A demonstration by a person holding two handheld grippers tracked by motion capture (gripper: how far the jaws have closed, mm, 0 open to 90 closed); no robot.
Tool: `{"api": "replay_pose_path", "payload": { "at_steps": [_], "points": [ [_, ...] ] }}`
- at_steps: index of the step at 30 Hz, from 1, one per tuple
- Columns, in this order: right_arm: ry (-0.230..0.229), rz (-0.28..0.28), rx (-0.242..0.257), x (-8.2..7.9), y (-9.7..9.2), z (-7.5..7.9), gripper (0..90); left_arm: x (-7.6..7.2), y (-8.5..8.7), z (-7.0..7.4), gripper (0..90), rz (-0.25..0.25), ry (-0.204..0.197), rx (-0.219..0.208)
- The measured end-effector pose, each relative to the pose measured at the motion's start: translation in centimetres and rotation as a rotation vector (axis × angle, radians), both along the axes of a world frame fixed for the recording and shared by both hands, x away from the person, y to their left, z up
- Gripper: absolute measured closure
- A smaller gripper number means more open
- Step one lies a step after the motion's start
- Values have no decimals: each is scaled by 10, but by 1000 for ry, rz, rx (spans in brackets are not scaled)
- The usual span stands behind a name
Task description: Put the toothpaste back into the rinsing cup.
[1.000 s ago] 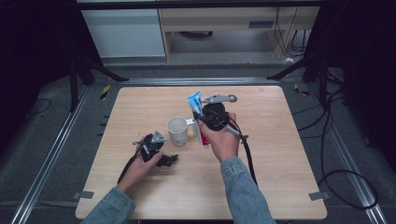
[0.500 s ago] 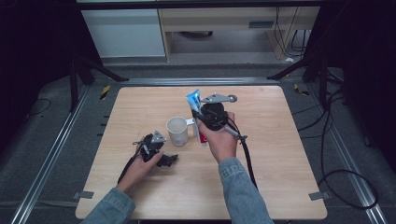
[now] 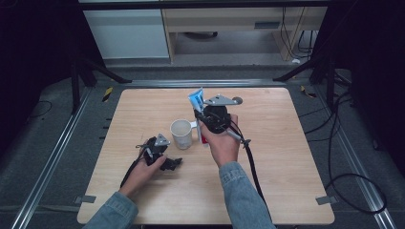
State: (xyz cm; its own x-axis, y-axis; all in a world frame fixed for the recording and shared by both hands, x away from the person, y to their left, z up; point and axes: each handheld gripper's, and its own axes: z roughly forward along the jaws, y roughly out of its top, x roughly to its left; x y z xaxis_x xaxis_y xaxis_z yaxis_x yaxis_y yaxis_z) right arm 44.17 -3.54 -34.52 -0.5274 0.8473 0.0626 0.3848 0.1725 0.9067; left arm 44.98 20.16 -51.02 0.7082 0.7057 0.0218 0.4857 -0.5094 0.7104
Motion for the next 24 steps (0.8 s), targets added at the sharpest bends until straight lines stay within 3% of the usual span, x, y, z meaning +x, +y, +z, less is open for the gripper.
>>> {"api": "replay_pose_path", "payload": {
  "at_steps": [7, 18, 24],
  "points": [
    [-59, -48, -5, -6, 7, 5, 727, 0, 0, 0, 0, 0, 0, 0],
    [-88, -71, -6, -7, 12, 10, 728, 0, 0, 0, 0, -1, 1, 0],
    [-135, -91, 13, -6, 15, 15, 728, 0, 0, 0, 0, -7, 5, 6]
  ]
}}
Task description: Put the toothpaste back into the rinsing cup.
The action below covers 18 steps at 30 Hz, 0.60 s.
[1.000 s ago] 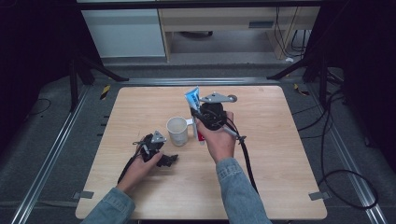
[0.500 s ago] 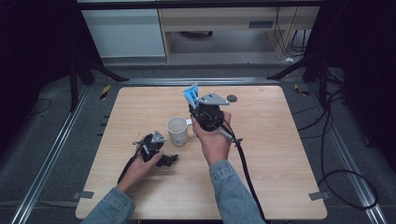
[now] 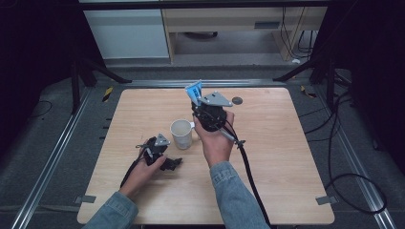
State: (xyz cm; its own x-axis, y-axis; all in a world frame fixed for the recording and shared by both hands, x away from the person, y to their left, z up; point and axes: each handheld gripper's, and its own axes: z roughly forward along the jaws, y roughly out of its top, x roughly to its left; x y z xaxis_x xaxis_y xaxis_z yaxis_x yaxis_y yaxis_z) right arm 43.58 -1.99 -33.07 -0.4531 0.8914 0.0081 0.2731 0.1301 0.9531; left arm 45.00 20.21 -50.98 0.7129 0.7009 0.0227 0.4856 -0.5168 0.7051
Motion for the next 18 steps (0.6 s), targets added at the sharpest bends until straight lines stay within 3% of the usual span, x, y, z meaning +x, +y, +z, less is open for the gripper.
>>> {"api": "replay_pose_path", "payload": {
  "at_steps": [11, 18],
  "points": [
    [-66, 22, 34, 2, 12, 5, 729, 0, 0, 0, 0, -1, -1, 2],
    [-75, 25, 80, 7, 19, 1, 729, 0, 0, 0, 0, 0, -2, 2]
  ]
}}
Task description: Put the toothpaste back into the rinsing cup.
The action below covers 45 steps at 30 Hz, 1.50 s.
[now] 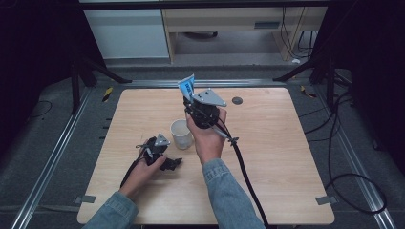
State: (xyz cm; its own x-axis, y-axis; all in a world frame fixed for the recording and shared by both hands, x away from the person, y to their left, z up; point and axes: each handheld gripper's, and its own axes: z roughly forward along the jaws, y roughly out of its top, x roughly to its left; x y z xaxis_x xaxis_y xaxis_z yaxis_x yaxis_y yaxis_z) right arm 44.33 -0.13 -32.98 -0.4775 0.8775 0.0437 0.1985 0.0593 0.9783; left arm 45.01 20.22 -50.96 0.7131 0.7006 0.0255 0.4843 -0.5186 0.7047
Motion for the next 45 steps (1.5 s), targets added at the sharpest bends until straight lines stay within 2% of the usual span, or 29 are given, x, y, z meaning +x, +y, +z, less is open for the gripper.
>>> {"api": "replay_pose_path", "payload": {
  "at_steps": [10, 12, 14, 26, 38, 43, 45],
  "points": [
    [-31, -5, 34, 7, 17, -7, 729, 0, 0, 0, 0, 0, 1, -4],
    [-37, -7, 35, 8, 17, -9, 729, 0, 0, 0, 0, 1, 1, -5],
    [-44, -10, 62, 9, 18, -11, 729, 0, 0, 0, 0, 1, 1, -5],
    [-73, -16, 81, 13, 21, -18, 729, 0, -1, -1, 0, 6, 0, -10],
    [-46, -10, 87, 15, 27, -34, 728, 0, 0, 0, 0, 3, -3, -6],
    [-18, -15, 89, 15, 27, -51, 728, 0, -1, -1, 0, 10, -6, -12],
    [-13, -14, 92, 16, 27, -54, 727, 0, -1, -1, 0, 8, -6, -9]
  ]
}}
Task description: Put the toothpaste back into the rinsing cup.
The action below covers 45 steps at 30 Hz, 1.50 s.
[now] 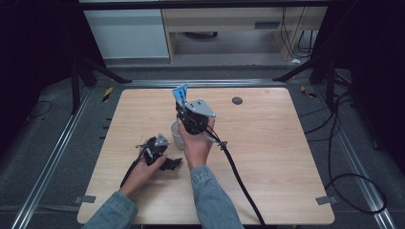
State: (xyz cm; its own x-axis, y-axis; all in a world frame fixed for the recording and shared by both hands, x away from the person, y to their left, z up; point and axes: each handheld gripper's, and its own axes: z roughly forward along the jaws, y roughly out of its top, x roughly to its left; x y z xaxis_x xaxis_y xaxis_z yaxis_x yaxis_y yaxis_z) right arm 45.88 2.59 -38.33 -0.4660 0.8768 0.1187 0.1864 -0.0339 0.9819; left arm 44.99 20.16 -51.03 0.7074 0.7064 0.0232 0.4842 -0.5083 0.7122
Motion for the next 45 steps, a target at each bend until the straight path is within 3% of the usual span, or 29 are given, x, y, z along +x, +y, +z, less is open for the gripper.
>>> {"api": "replay_pose_path", "payload": {
  "at_steps": [21, 45],
  "points": [
    [78, 21, -22, 6, 6, -39, 725, 0, 0, 0, 0, -2, 2, 0],
    [108, 24, -17, 7, 6, -50, 724, 0, 0, 0, 0, -3, 2, 0]
  ]
}}
